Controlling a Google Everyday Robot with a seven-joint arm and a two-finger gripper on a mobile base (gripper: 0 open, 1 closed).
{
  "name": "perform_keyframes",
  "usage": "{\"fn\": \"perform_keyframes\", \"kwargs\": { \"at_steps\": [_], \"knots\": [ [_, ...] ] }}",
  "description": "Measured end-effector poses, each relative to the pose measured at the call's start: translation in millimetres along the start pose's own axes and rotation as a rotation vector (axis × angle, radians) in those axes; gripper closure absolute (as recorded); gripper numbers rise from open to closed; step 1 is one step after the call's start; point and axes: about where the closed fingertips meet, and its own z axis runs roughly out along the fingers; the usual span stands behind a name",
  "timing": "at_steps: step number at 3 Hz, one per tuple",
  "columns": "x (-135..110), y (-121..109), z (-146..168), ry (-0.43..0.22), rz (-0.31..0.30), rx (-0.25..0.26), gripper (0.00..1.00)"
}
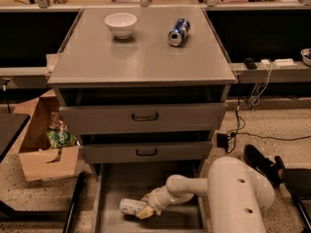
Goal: Place blue plastic bottle into bottom drawer
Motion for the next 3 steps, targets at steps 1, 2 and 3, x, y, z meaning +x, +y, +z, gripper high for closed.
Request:
{"fn": "perform_keyframes", "kwargs": {
  "at_steps": [1, 2, 3],
  "knots": [
    [0.1, -4.5, 0.3, -0.002, 0.002, 0.007, 0.44],
    [0.1, -4.5, 0.3, -0.002, 0.002, 0.007, 0.21],
    [0.1, -4.5, 0.4, -0.002, 0.002, 0.007, 0.0]
  ]
}}
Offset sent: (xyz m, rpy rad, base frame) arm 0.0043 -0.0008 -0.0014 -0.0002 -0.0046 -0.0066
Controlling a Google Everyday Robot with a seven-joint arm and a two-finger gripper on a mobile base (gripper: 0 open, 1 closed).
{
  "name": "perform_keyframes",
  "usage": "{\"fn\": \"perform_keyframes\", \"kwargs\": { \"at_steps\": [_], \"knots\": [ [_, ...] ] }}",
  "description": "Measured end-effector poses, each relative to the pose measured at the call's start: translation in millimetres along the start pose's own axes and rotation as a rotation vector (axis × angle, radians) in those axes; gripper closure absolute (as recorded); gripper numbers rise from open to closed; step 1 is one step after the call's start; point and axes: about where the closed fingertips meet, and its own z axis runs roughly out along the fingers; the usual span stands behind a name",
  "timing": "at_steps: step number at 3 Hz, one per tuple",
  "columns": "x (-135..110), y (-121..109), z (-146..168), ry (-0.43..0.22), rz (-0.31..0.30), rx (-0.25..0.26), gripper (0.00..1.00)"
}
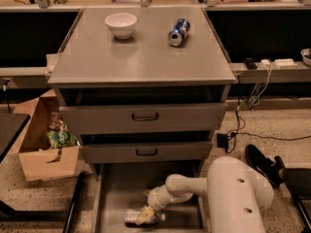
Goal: Place blue plastic bottle into bottom drawer
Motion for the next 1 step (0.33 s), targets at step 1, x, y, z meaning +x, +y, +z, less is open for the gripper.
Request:
{"fn": "perform_keyframes", "kwargs": {
  "at_steps": [1],
  "knots": [
    [0.0, 0.0, 0.0, 0.0, 0.0, 0.0, 0.0]
  ]
}}
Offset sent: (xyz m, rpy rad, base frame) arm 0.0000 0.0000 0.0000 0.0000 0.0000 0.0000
